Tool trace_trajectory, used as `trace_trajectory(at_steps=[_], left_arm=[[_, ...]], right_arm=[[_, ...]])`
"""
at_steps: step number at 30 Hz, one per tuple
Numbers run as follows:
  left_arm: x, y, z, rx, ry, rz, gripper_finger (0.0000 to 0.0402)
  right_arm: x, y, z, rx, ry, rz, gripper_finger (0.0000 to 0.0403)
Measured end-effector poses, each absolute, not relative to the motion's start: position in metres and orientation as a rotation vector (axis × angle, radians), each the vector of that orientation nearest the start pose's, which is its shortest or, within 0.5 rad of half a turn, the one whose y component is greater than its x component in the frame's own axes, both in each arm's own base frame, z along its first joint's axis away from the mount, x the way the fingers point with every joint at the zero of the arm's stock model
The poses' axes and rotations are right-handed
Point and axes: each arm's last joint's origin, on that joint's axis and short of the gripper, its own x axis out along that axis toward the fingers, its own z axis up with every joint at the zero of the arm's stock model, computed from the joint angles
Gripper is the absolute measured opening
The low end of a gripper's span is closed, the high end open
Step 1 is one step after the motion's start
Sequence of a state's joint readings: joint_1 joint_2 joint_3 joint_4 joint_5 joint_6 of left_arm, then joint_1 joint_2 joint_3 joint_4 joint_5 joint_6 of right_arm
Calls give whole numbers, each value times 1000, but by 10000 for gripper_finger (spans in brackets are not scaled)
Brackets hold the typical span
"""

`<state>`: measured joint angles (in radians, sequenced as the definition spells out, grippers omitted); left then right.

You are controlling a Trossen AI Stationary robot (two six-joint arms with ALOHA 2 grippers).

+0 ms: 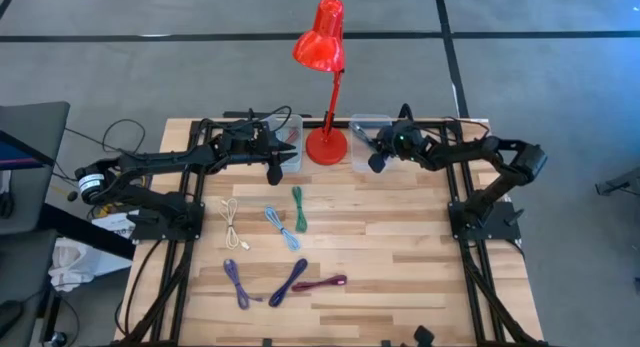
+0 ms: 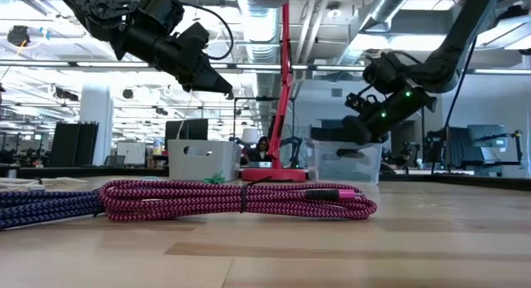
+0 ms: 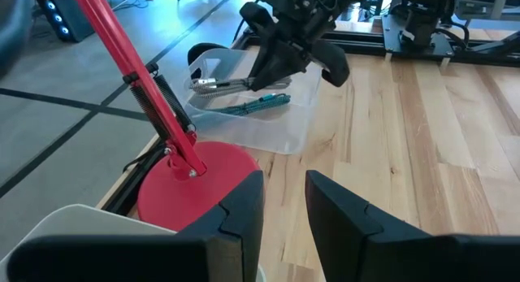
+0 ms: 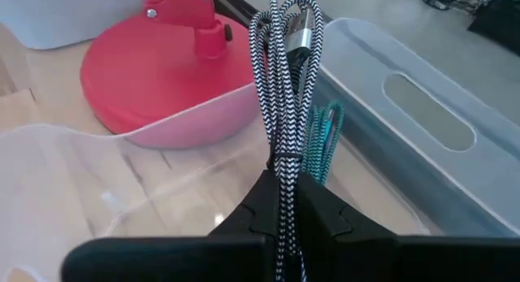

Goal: Pick & Place USB Port
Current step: Put the black and white charger cable into the transparent bin

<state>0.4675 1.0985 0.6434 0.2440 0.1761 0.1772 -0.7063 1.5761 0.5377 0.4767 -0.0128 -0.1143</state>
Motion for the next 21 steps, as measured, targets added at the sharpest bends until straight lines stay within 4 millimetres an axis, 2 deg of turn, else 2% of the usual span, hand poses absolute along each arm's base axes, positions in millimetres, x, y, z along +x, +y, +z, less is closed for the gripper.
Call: trace_trajectory(at_steps=[15,21], left_arm=[[217,104,265,107,226,272,95],[217,104,265,106,226,272,95]], right_arm=[[206,-187,135,148,564,-661,13],[208,-185,134,149,563,-652,71]])
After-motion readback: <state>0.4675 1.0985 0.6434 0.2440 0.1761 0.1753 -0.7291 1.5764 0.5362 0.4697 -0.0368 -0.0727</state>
